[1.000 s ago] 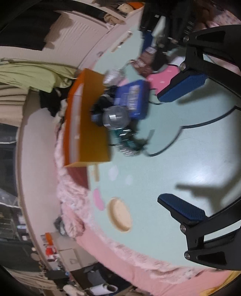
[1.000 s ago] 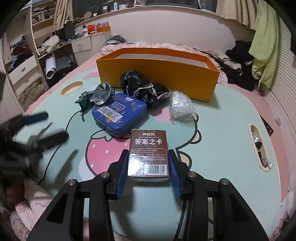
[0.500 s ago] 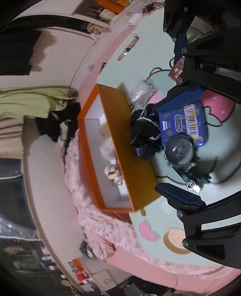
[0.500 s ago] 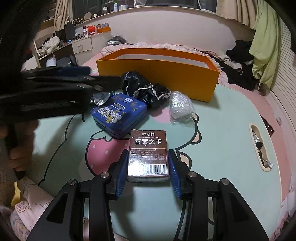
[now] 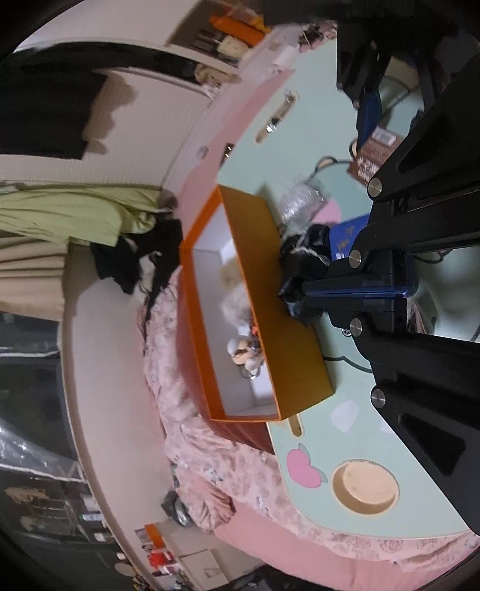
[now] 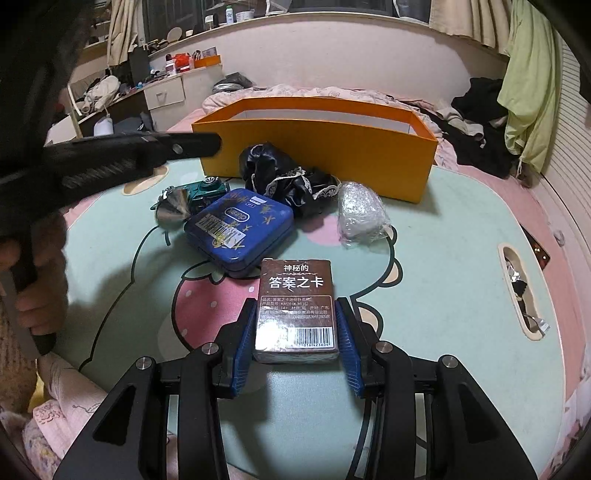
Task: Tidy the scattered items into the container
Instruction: 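Grasp the silver round knob with the left gripper while the right gripper holds the card box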
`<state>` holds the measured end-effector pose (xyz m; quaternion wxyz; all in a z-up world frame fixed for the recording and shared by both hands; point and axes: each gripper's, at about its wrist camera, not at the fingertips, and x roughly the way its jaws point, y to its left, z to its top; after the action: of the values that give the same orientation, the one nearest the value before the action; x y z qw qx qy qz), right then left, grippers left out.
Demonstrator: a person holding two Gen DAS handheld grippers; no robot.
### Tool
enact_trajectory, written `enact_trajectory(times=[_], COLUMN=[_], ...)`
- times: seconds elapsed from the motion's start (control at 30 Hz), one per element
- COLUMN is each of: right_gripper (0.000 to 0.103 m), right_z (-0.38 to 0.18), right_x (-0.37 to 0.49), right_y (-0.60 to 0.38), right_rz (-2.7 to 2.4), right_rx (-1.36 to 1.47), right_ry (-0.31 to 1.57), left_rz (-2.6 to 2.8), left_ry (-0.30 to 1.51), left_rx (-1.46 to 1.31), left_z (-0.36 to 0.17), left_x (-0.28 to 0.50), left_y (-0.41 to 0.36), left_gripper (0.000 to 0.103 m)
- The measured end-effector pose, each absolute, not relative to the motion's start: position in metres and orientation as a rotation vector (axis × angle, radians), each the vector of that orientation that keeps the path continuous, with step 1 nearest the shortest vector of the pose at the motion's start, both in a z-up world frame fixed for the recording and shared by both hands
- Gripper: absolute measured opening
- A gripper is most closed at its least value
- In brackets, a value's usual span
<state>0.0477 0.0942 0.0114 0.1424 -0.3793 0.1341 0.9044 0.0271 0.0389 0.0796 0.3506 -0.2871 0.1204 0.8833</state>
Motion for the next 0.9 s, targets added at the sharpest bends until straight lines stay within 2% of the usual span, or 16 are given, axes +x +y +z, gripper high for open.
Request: enact_trajectory(times=[0.43, 0.5, 0.53, 0.57, 0.6, 0.73, 0.83, 0.87, 0.9], right_gripper=[0.042, 0.042, 0.042, 0.042, 0.042, 0.042, 0.042, 0.042, 0.042], right_z=[0.012, 0.012, 0.012, 0.012, 0.012, 0.012, 0.012, 0.012, 0.012], right_x=[0.048, 0.048, 0.048, 0.048, 0.048, 0.049, 0.049, 0.049, 0.049], right_y=[0.095, 0.095, 0.095, 0.095, 0.095, 0.096, 0.096, 0.096, 0.096], right_rz=[2.611, 2.611, 2.611, 2.611, 2.611, 2.611, 2.612, 2.612, 2.612], right_rx=[-1.094, -1.093, -1.094, -1.093, -1.093, -1.094, -1.094, -1.094, -1.094], right_ry=[0.389, 0.388, 0.388, 0.388, 0.389, 0.387, 0.388, 0.388, 0.386], left_rz=[2.328, 2.312, 2.310, 2.328, 2.355, 2.344, 2.337, 2.334, 2.327], left_ry=[0.143, 0.139, 0.146, 0.168, 0.199, 0.298, 0.407, 0.444, 0.426], left_rx=[-0.761, -0.821, -0.836, -0.833, -0.815, -0.837, -0.924, -0.963, -0.971], left_z=[0.091, 0.080, 0.075, 0.068, 0.063, 0.046, 0.028, 0.021, 0.020], left_x=[0.027, 0.031, 0.034, 0.041, 0.049, 0.065, 0.061, 0.059, 0.057], left_y=[-0.002, -0.012, -0.016, -0.020, -0.023, -0.023, -0.009, -0.004, -0.003], left_gripper=[0.000, 0.013, 0.042, 0.076, 0.084, 0.087, 0.085, 0.067, 0.061])
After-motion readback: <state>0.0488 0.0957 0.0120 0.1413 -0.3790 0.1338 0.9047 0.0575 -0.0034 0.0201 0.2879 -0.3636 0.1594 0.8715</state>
